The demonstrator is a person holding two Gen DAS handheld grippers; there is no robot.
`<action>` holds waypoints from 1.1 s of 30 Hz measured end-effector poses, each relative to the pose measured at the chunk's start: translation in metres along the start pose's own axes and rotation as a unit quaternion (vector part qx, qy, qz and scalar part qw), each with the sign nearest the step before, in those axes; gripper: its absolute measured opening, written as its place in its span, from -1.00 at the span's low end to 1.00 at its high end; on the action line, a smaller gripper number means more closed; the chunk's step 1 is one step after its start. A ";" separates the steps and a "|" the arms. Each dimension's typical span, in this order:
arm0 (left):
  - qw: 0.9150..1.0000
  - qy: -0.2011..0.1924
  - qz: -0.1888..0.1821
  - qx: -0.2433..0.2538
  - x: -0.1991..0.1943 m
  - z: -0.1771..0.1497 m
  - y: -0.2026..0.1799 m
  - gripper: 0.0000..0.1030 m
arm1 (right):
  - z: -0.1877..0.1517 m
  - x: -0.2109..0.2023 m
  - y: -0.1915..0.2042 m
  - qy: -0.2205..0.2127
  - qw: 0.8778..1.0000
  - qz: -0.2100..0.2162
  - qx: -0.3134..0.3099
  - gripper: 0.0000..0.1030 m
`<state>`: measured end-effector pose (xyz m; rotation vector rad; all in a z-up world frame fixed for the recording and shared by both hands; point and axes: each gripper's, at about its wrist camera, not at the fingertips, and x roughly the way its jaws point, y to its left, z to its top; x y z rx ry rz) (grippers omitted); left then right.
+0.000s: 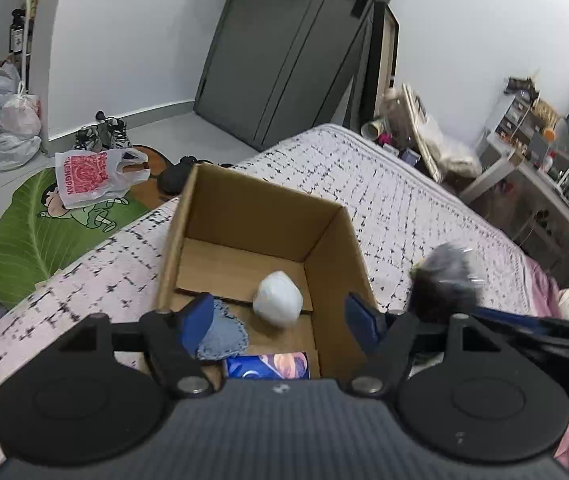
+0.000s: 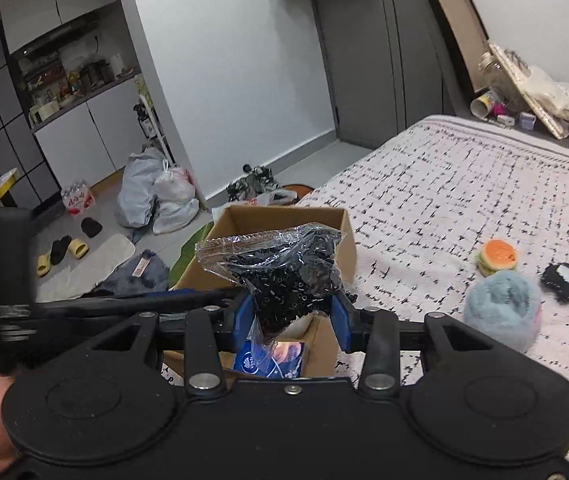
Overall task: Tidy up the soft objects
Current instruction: 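Carry the white item with the left tool while the right tool carries the bead bag into the box, then withdraw both tools from the box toward the fluffy plush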
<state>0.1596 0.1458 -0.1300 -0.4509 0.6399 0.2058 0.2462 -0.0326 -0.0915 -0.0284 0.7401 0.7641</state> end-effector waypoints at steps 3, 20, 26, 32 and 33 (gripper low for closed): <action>1.000 -0.003 0.008 0.000 -0.011 -0.003 0.005 0.40 | 0.002 0.009 0.001 0.016 1.000 0.000 -0.003 -0.21; 0.993 -0.056 0.092 -0.049 -0.039 0.000 0.031 0.61 | 0.027 0.069 0.019 0.085 0.994 0.029 -0.061 -0.20; 0.985 -0.072 0.129 -0.085 -0.041 -0.002 0.044 0.71 | 0.034 0.084 0.027 0.076 0.994 0.050 -0.063 -0.08; 0.979 -0.084 0.148 -0.112 -0.042 -0.003 0.046 0.85 | 0.035 0.067 0.017 0.061 0.995 0.053 -0.057 0.35; 0.979 -0.085 0.145 -0.113 -0.042 -0.003 0.044 0.86 | 0.035 0.063 0.015 0.058 0.995 0.051 -0.057 0.41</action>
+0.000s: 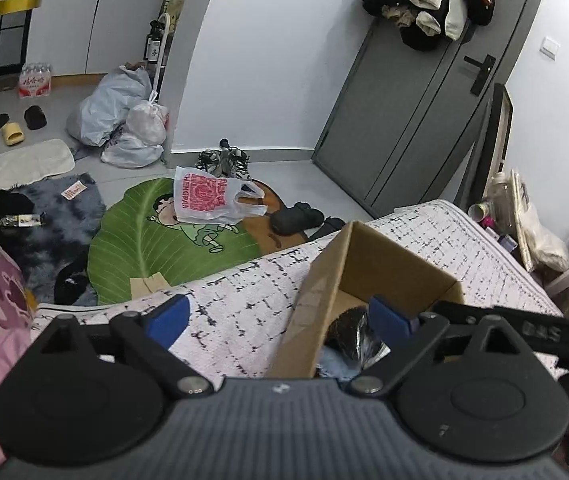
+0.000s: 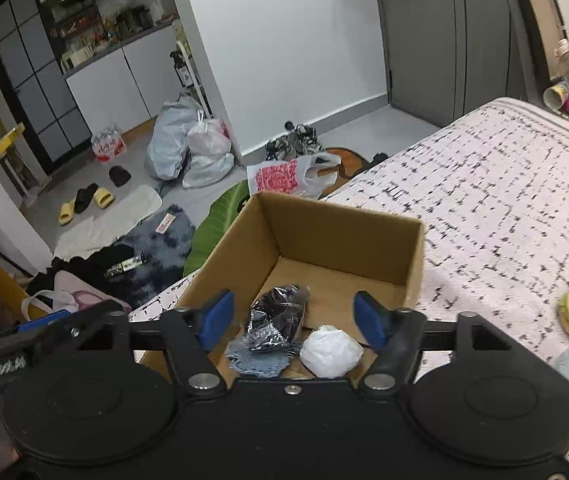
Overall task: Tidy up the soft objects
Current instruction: 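Withdraw both tools from the box toward the fluffy plush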
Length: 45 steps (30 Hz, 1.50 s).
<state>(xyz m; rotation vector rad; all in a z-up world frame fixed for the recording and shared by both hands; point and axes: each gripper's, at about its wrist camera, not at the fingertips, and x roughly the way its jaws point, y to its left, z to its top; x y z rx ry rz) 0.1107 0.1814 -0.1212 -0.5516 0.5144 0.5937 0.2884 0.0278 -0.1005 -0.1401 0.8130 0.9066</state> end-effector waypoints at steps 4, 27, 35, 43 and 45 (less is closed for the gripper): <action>1.000 -0.004 -0.007 -0.004 -0.003 -0.002 -0.009 0.86 | -0.005 -0.023 -0.010 -0.009 1.000 0.003 0.011 0.64; 0.995 0.002 -0.045 0.094 -0.080 -0.007 -0.062 0.96 | -0.047 -0.141 -0.059 -0.069 0.994 -0.013 0.079 1.00; 0.991 -0.001 -0.050 0.122 -0.106 -0.010 -0.078 0.96 | -0.061 -0.177 -0.070 -0.090 0.991 -0.019 0.094 1.00; 0.985 -0.001 -0.066 0.162 -0.127 -0.022 -0.101 0.99 | -0.081 -0.206 -0.086 -0.110 0.987 -0.023 0.116 1.00; 0.982 0.000 -0.074 0.172 -0.130 -0.025 -0.106 1.00 | -0.087 -0.213 -0.089 -0.116 0.985 -0.025 0.121 1.00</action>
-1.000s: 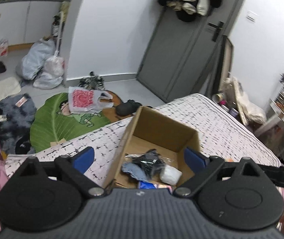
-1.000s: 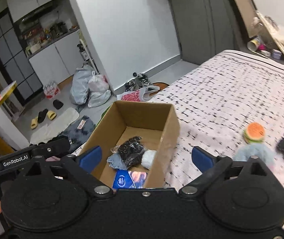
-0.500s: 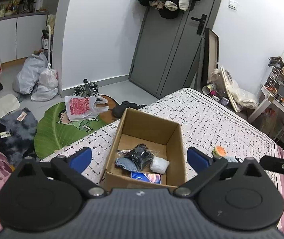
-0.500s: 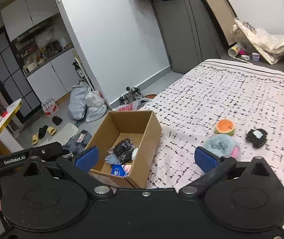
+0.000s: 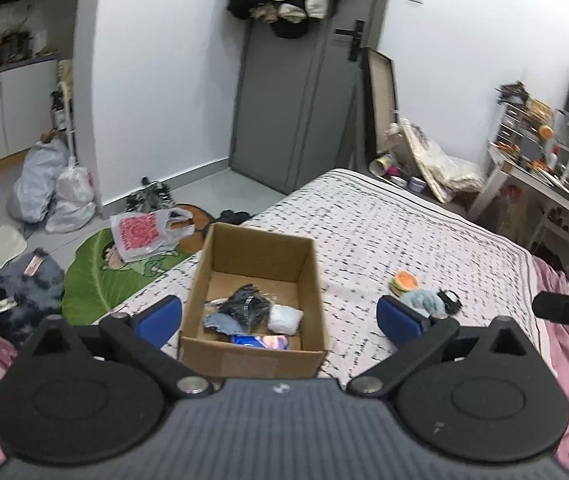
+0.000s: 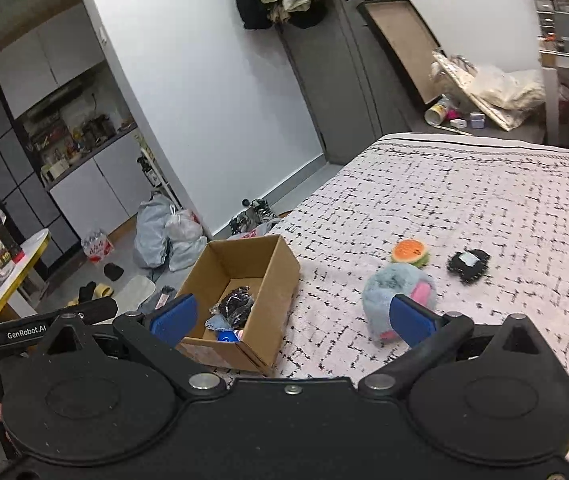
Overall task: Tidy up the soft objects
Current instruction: 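Withdraw both tools from the box toward the fluffy plush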
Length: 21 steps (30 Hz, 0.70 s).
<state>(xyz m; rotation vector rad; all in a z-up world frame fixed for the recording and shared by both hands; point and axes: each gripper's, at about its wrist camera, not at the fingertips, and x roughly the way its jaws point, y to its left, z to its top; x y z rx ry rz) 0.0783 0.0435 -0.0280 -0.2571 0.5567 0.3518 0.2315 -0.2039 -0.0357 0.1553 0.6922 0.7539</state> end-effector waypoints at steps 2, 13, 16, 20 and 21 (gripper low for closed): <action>1.000 0.002 -0.006 0.010 -0.001 -0.001 -0.005 0.99 | -0.003 -0.006 -0.006 -0.005 1.000 -0.004 0.009 1.00; 0.998 0.010 -0.021 0.056 -0.009 -0.004 -0.023 0.99 | -0.009 -0.025 -0.029 -0.004 1.000 -0.017 0.007 1.00; 0.998 0.019 -0.034 0.058 -0.007 -0.002 -0.025 0.99 | -0.011 -0.027 -0.033 -0.006 1.000 -0.016 0.011 1.00; 0.996 0.022 -0.055 0.066 0.000 0.000 -0.032 0.99 | -0.011 -0.027 -0.038 -0.011 0.999 -0.026 0.016 1.00; 0.996 0.021 -0.060 0.069 0.002 0.000 -0.034 0.99 | -0.011 -0.027 -0.040 -0.013 0.999 -0.030 0.017 1.00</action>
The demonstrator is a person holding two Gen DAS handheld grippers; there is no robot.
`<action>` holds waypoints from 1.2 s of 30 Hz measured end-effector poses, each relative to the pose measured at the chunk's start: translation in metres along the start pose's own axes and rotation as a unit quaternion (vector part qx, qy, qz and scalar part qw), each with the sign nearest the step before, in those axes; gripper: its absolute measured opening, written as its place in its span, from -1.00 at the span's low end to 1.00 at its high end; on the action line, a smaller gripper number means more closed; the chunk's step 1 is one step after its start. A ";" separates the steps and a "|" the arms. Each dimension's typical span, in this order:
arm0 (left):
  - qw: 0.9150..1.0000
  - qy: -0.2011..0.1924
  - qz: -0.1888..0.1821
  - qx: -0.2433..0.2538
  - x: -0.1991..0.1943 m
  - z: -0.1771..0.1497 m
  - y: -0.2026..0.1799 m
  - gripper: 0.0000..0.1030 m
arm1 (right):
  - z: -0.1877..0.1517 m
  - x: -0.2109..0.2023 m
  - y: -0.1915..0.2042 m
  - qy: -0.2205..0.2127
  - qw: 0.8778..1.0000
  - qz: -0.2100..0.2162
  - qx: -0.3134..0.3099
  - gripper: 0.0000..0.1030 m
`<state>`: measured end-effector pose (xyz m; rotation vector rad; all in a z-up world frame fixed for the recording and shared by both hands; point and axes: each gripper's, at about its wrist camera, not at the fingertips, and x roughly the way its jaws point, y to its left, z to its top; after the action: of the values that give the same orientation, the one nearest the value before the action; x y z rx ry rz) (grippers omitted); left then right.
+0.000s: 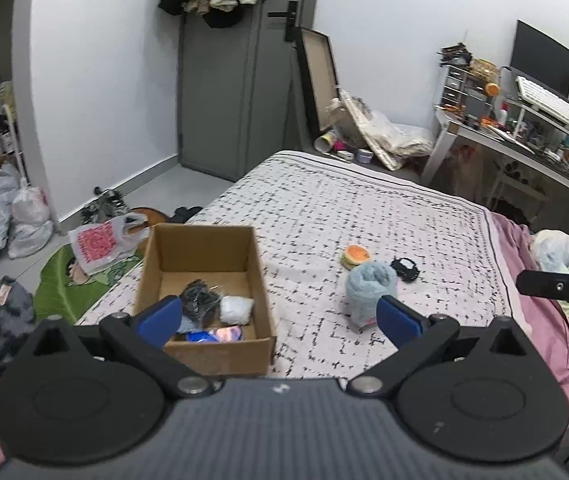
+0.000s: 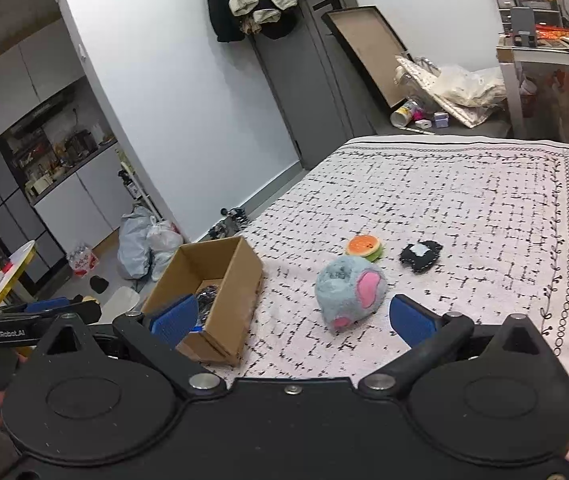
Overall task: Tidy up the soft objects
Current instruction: 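Withdraw both tools from the box toward the fluffy plush, then grasp the grey fluffy plush with both tools together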
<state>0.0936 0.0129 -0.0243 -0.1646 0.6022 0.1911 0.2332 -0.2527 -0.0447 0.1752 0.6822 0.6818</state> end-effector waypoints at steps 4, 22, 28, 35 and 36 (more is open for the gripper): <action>1.000 0.003 -0.016 0.003 0.013 0.005 -0.003 0.99 | -0.002 0.004 -0.011 -0.004 1.000 -0.011 0.019 0.99; 0.996 0.045 -0.075 0.015 0.101 0.009 -0.031 0.66 | 0.001 0.064 -0.036 0.047 0.998 -0.026 0.043 0.63; 0.993 0.071 -0.096 0.000 0.134 0.007 -0.039 0.27 | 0.003 0.089 -0.045 0.069 0.996 -0.029 0.057 0.43; 0.989 0.099 -0.108 -0.028 0.173 0.008 -0.045 0.15 | 0.009 0.113 -0.056 0.095 0.991 -0.031 0.092 0.39; 0.988 0.101 -0.110 -0.032 0.177 0.009 -0.046 0.12 | 0.010 0.117 -0.057 0.099 0.990 -0.037 0.094 0.39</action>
<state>0.2518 -0.0065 -0.1143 -0.3125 0.7749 -0.0203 0.3361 -0.2218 -0.1192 0.2563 0.9399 0.5682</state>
